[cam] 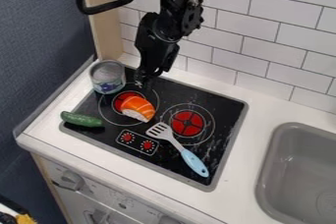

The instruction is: Move the can above the upper the right burner

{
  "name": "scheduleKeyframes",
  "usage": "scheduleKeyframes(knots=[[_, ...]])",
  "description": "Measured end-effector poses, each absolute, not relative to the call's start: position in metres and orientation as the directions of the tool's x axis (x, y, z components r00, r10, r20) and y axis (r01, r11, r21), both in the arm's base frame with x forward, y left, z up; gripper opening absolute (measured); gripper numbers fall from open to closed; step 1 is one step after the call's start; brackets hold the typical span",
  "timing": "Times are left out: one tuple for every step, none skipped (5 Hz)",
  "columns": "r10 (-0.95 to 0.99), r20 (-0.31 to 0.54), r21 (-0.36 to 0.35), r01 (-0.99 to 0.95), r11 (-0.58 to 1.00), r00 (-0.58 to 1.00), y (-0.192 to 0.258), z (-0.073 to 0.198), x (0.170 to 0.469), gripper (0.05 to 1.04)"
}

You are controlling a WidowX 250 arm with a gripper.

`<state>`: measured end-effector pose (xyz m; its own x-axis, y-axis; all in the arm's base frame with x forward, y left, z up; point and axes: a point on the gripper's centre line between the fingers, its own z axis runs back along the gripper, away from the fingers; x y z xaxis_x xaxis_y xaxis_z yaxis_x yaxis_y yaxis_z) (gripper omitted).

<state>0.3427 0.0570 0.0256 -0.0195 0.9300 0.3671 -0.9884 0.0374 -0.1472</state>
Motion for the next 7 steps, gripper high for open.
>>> scheduleKeyframes(knots=[[0.932,0.363,-0.113,-0.993,0.03,-0.013,0.056,0.014,0.339,0.999],[0.937,0.328,-0.118,-0.989,-0.084,-0.119,0.071,0.012,0.332,0.999],[0.913,0.319,-0.113,-0.967,-0.229,-0.253,0.094,0.012,0.322,0.999],[0.861,0.292,-0.109,-0.909,-0.402,-0.416,0.123,0.009,0.314,0.999],[0.794,0.279,-0.118,-0.84,-0.529,-0.54,0.147,0.006,0.309,0.999],[0.696,0.264,-0.12,-0.739,-0.663,-0.668,0.171,-0.004,0.304,0.999],[0.643,0.264,-0.115,-0.686,-0.719,-0.719,0.187,-0.012,0.31,0.999]])
